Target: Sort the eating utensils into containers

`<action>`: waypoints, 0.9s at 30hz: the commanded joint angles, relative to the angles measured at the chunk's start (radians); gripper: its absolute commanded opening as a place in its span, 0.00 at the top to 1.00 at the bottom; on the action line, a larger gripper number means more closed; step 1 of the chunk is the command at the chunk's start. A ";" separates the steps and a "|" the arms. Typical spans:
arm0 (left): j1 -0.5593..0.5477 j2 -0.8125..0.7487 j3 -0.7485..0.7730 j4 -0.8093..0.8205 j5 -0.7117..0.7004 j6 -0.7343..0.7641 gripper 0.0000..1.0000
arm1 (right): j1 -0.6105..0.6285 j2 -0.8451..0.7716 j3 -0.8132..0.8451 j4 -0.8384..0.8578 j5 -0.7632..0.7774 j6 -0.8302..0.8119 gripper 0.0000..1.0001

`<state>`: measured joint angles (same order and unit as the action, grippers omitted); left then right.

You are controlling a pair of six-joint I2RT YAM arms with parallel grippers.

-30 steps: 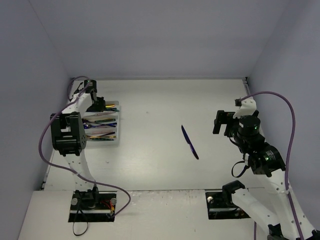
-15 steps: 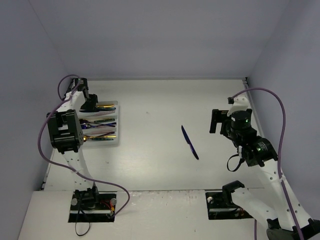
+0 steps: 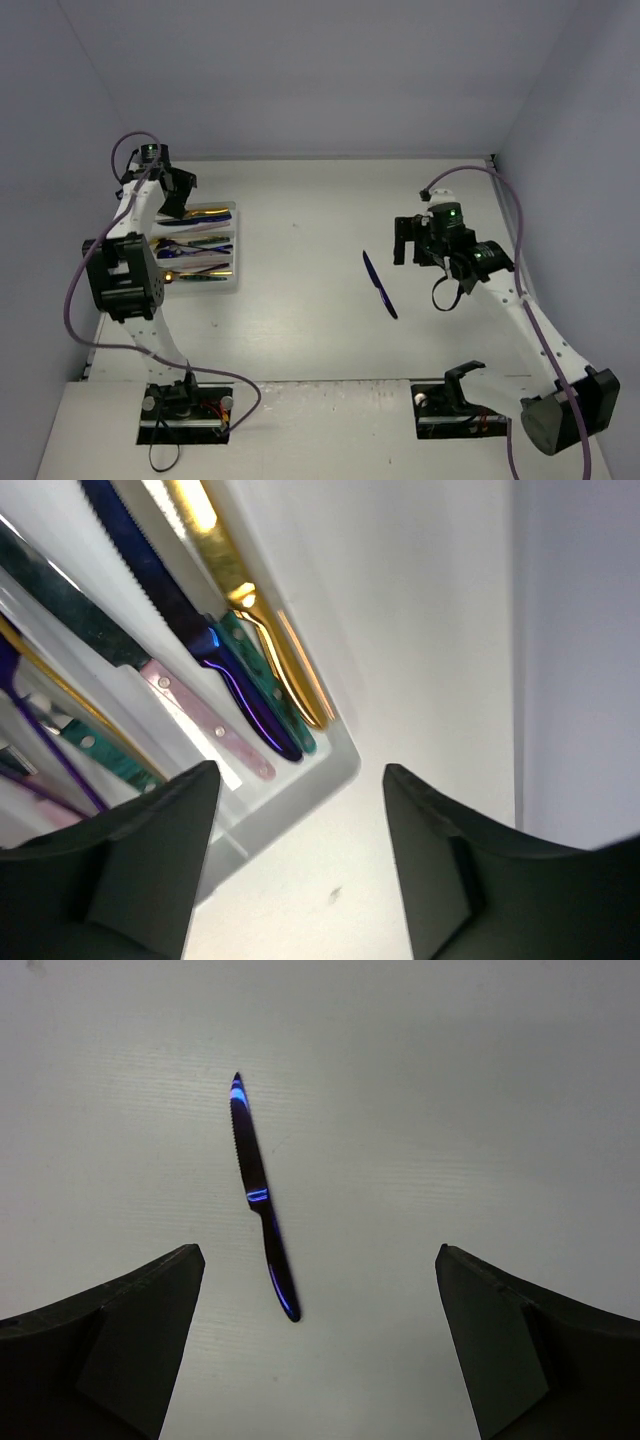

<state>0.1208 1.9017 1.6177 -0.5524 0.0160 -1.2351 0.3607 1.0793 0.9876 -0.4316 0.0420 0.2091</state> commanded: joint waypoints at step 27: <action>-0.111 -0.847 -0.535 -0.119 -0.069 0.775 0.23 | 0.147 0.600 -0.052 0.122 -0.029 0.077 0.34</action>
<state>0.0082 1.0656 1.0788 -0.6920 -0.0905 -0.4849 0.5114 1.6581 0.9276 -0.3406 -0.0310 0.2639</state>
